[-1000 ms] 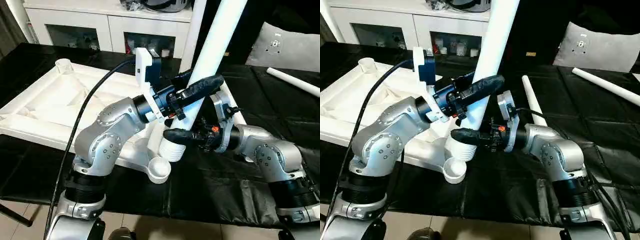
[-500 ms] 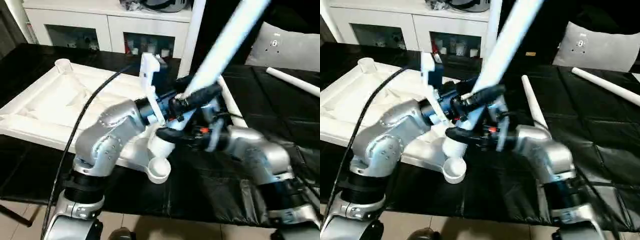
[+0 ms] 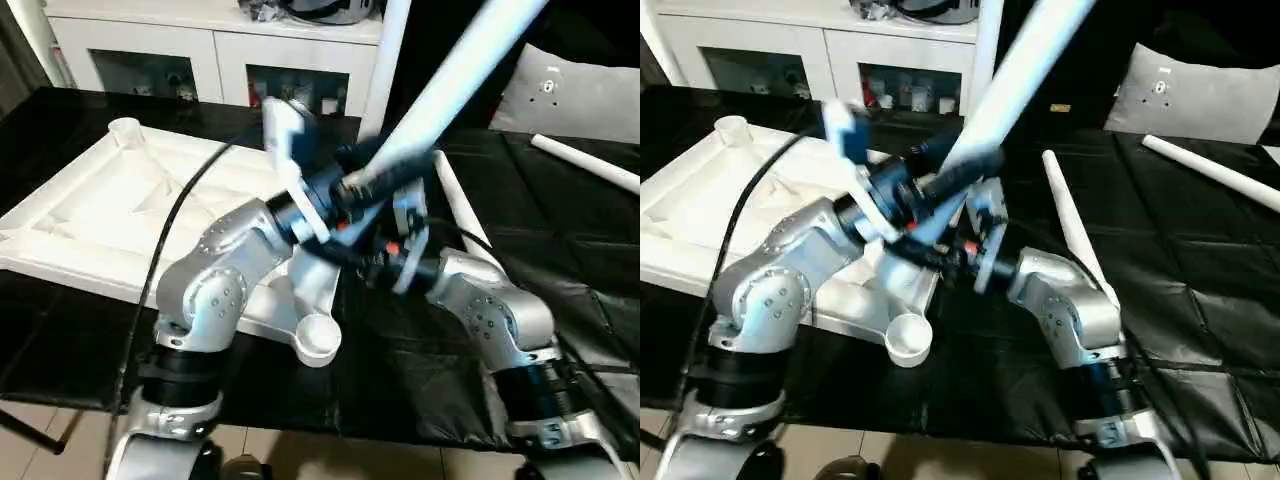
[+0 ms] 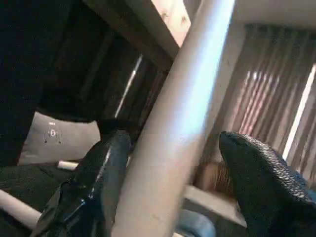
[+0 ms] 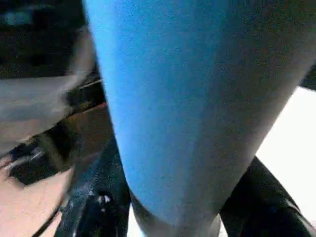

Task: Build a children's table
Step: Pick table leg

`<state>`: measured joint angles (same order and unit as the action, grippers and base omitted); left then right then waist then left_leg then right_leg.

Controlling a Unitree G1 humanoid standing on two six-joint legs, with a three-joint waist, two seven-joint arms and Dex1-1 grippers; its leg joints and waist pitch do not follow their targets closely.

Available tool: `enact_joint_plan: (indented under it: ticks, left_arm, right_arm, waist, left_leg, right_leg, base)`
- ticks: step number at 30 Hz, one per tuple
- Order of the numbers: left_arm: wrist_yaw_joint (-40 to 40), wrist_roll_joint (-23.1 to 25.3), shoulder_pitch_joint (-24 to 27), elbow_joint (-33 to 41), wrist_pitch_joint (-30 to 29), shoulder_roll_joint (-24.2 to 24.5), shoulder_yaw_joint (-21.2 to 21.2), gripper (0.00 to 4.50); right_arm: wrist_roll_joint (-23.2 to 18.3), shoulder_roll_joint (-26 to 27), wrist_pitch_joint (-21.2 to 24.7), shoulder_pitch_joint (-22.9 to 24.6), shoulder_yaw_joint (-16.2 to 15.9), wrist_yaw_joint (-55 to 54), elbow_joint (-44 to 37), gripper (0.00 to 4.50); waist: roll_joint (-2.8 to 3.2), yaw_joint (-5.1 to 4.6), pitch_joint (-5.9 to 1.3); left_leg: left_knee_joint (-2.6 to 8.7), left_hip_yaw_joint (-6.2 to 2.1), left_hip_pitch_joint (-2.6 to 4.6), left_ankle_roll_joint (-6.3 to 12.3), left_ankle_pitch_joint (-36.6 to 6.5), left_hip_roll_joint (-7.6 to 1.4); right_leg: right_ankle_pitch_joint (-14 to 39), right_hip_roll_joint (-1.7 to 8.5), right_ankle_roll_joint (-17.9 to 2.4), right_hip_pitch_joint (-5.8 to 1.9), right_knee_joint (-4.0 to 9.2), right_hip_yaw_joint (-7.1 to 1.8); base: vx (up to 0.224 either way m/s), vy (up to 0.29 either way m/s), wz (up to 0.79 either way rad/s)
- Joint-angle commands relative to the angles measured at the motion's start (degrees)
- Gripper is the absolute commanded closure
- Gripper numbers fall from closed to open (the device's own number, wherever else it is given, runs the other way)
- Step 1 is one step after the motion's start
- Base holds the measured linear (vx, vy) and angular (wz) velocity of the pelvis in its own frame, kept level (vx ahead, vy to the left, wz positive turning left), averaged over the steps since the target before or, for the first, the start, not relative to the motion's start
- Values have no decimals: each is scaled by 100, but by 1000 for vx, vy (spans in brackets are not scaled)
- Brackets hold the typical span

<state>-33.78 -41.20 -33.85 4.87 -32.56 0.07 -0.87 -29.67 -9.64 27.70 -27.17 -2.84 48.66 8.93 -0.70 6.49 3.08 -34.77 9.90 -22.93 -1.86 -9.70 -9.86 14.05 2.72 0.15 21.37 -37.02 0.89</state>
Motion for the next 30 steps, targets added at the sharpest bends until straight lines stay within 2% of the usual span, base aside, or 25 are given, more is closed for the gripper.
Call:
enact_joint_plan:
  ticks: [1, 5, 8, 11, 14, 15, 17, 18, 19, 20, 22, 23, 24, 25, 27, 28, 29, 30]
  left_arm:
    - [189, -153, -65, -218, -29, -25, -244, 118]
    - [235, -105, -19, -368, -9, 66, -475, 118]
    - [177, 9, 109, -358, -93, 392, -487, 118]
    - [-39, 439, 243, -359, -36, 875, -248, 118]
    - [-426, 1234, 367, -506, 292, 1621, 211, 118]
    - [-633, 1521, 404, -584, 458, 1952, 381, 118]
    - [-730, 1649, 413, -632, 541, 2117, 464, 118]
    - [-927, 1927, 426, -751, 670, 2496, 677, 118]
    - [-927, 1927, 426, -751, 670, 2496, 677, 118]
    - [-1060, 2078, 434, -821, 765, 2651, 806, 118]
    - [-1430, 2402, 446, -1026, 1068, 2960, 1081, 118]
    - [-1935, 2780, 457, -1321, 1477, 3335, 1413, 118]
    - [-2129, 2881, 458, -1446, 1646, 3447, 1503, 118]
    - [-2386, 2964, 457, -1601, 1846, 3575, 1588, 118]
    - [-2668, 3036, 455, -1747, 2106, 3710, 1649, 118]
    - [-2718, 3046, 457, -1765, 2154, 3734, 1657, 118]
    - [-3093, 3068, 469, -1849, 2443, 3916, 1685, 118]
    - [-3258, 3063, 480, -1869, 2555, 3999, 1692, 118]
  right_arm:
    - [-116, -23, 105, 52, 187, -170, -57, 260]
    - [-152, 19, 47, 168, 247, -249, -207, 261]
    - [-77, 131, -75, 232, 461, -662, -195, 261]
    - [211, 127, -257, 208, 530, -1054, -43, 261]
    - [438, 95, -425, 205, 597, -1417, 87, 261]
    - [556, 70, -456, 219, 629, -1605, 119, 261]
    - [612, 52, -466, 235, 629, -1673, 126, 261]
    - [693, 3, -467, 305, 604, -1745, 103, 261]
    - [693, 3, -467, 305, 604, -1745, 103, 261]
    - [711, -7, -449, 347, 587, -1749, 64, 261]
    - [769, -25, -429, 421, 535, -1756, 12, 261]
    - [866, -73, -438, 519, 446, -1737, -49, 261]
    - [894, -99, -458, 553, 408, -1708, -70, 261]
    - [924, -139, -477, 602, 372, -1688, -119, 261]
    - [928, -180, -494, 663, 358, -1670, -193, 261]
    - [928, -188, -498, 675, 357, -1662, -207, 261]
    - [921, -251, -531, 758, 351, -1621, -305, 261]
    - [911, -280, -533, 803, 349, -1611, -358, 261]
  waist:
    - [3, -25, -372]
    - [3, -40, -382]
    - [21, -45, -393]
    - [28, -70, -380]
    - [59, -84, -374]
    - [45, -83, -371]
    - [49, -91, -374]
    - [33, -88, -372]
    - [43, -87, -374]
    - [22, -91, -376]
    - [32, -86, -373]
    - [33, -77, -372]
    - [36, -73, -371]
    - [73, -85, -372]
    - [67, -94, -378]
    - [92, -101, -378]
    - [136, -90, -383]
    - [118, -94, -376]
  left_leg:
    - [397, -99, 182, -139, -805, -295]
    - [399, -107, 174, -118, -750, -291]
    - [404, -114, 174, -93, -628, -298]
    - [421, -106, 185, -169, -698, -292]
    - [447, -113, 209, -283, -853, -298]
    - [463, -115, 214, -313, -899, -296]
    - [466, -111, 208, -354, -866, -292]
    - [469, -107, 213, -365, -853, -295]
    - [467, -103, 214, -369, -846, -292]
    - [465, -97, 213, -371, -821, -292]
    - [468, -95, 195, -331, -784, -287]
    - [469, -99, 200, -315, -784, -287]
    - [473, -105, 200, -305, -781, -283]
    - [475, -104, 207, -334, -814, -283]
    - [478, -94, 216, -382, -863, -284]
    - [483, -101, 217, -418, -922, -288]
    - [478, -104, 224, -444, -972, -292]
    - [482, -101, 218, -434, -1003, -293]
  right_leg:
    - [-131, 466, -1256, -213, 439, -192]
    - [-186, 467, -1129, -218, 443, -196]
    - [-356, 470, -1119, -205, 419, -190]
    - [-187, 455, -1028, -185, 440, -191]
    - [105, 447, -911, -152, 451, -191]
    - [232, 455, -850, -148, 463, -201]
    - [207, 451, -817, -149, 446, -201]
    - [137, 456, -826, -146, 441, -201]
    - [99, 452, -833, -139, 428, -201]
    - [-4, 451, -866, -142, 424, -198]
    - [-28, 458, -840, -141, 418, -206]
    - [15, 466, -808, -138, 433, -209]
    - [46, 461, -778, -133, 441, -209]
    - [49, 460, -774, -118, 432, -211]
    - [-4, 458, -817, -116, 426, -211]
    - [-57, 462, -886, -112, 419, -204]
    - [-103, 472, -946, -109, 399, -204]
    - [-99, 473, -957, -109, 415, -208]
  base:
    - [0, 0, 0]
    - [0, 0, 0]
    - [0, 0, 0]
    - [0, 0, 0]
    - [0, 0, 0]
    - [0, 0, 0]
    - [0, 0, 0]
    - [0, 0, 0]
    - [0, 0, 0]
    - [0, 0, 0]
    - [0, 0, 0]
    - [0, 0, 0]
    - [0, 0, 0]
    - [0, 0, 0]
    - [0, 0, 0]
    - [0, 0, 0]
    - [0, 0, 0]
    - [0, 0, 0]
